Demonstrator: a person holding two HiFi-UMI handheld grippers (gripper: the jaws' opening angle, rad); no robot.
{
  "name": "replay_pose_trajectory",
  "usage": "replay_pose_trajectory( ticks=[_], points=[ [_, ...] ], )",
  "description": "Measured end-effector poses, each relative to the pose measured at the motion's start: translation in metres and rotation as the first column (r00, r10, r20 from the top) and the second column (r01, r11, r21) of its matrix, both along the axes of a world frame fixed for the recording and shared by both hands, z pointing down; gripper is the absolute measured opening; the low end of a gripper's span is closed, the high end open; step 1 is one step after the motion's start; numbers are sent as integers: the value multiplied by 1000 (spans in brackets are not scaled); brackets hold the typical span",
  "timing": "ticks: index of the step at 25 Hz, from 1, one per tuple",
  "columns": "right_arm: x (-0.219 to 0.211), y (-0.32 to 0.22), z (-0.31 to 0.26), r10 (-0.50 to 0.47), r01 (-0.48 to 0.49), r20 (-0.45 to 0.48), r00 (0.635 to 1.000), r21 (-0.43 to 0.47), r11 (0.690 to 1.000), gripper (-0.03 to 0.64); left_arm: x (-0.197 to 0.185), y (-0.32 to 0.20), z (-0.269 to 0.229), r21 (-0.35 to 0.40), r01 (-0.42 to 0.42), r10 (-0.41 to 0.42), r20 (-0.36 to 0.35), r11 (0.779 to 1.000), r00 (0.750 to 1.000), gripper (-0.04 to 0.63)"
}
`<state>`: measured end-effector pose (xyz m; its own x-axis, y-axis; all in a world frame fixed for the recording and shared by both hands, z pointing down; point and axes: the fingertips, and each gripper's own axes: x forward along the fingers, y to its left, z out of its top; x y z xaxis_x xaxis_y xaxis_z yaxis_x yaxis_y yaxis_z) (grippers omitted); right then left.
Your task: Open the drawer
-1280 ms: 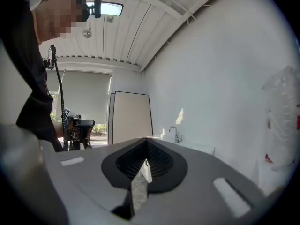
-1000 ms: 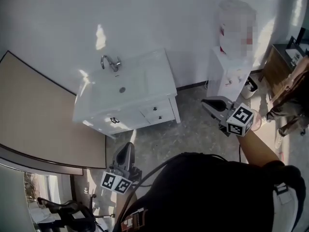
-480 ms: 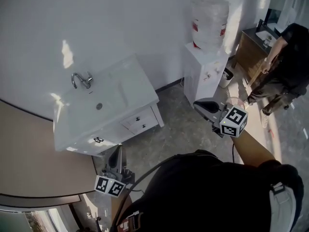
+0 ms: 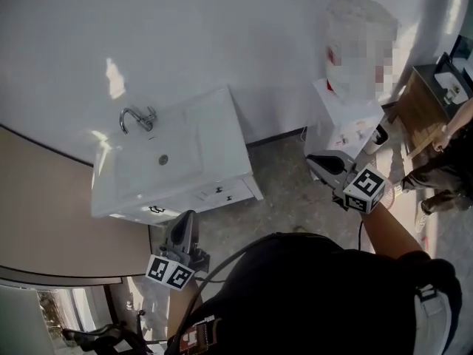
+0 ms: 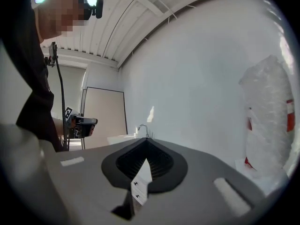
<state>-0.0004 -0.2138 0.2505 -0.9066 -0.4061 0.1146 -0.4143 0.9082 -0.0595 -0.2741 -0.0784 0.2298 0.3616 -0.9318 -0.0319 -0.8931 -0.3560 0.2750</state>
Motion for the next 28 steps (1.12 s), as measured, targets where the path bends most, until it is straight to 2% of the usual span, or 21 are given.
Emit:
replay_pose_trajectory(
  ticks=[4,7,11,16,21,24,28],
  points=[
    [11,-61,4,-85,85,-5,996,16,996,-5,34,-47,4,-39,57,-57,-5,998,998,-6],
    [8,-91,16,-144,144,-1,990,13,990,-5,47,-64,15,-93,100,-99,23,991,995,-6],
    [-8,-115,34,-194,194,26,981,-26,981,-5,45,-70,30,-157,153,-148,42,976,988,-6],
    [-40,-118,47,-224,225,31,974,-56,973,-5,24,-73,48,-186,167,-165,29,968,986,-6],
    [-83,-106,46,-198,198,-4,980,-44,979,-5,-19,-77,63,-171,105,-106,-2,980,994,-6],
    [-108,-102,36,-123,122,-23,992,-25,992,-5,-52,-84,73,-152,34,-35,-4,988,999,-6],
    [-132,-88,29,1,0,1,1000,-81,997,-5,-93,-86,80,-151,-71,79,50,986,996,-6]
  ],
)
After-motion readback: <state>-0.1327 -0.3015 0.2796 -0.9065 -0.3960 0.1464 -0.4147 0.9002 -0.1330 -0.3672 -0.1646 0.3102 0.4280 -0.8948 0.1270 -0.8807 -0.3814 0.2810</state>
